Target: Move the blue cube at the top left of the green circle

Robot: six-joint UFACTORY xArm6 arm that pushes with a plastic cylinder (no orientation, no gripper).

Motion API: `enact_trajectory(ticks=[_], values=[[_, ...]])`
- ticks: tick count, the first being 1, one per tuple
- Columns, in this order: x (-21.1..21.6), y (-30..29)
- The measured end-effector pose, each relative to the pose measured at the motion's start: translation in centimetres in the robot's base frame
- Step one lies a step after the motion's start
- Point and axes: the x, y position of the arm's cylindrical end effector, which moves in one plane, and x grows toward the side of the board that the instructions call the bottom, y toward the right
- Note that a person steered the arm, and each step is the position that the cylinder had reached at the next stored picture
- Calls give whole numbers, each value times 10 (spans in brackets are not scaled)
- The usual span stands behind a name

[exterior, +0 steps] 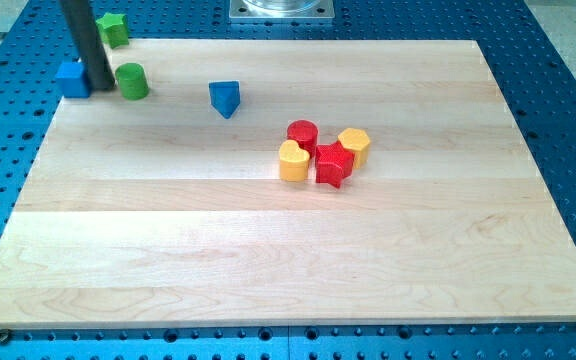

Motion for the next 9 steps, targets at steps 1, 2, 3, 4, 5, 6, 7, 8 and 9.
enact_trajectory(ticks=[1, 2, 3, 4, 5, 6, 7, 8, 9], values=[[12, 0], [47, -3], [30, -26], [-13, -56], [-15, -56], [-19, -56], [-21, -41], [-16, 7], [-7, -35]])
